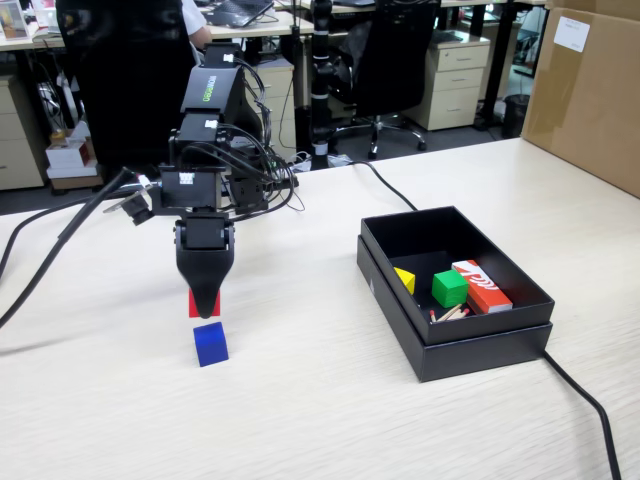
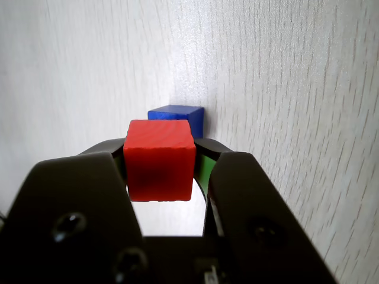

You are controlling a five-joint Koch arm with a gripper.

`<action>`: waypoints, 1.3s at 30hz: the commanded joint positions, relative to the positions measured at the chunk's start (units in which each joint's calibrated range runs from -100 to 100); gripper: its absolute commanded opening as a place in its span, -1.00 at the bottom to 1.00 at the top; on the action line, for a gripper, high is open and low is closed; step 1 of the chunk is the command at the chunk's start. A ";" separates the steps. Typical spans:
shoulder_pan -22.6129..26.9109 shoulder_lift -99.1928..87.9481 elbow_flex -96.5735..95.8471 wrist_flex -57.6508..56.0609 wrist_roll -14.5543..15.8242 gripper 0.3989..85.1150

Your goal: Put the red cube on top of the blue cube

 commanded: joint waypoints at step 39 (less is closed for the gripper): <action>0.88 -1.52 0.02 4.46 0.78 -0.02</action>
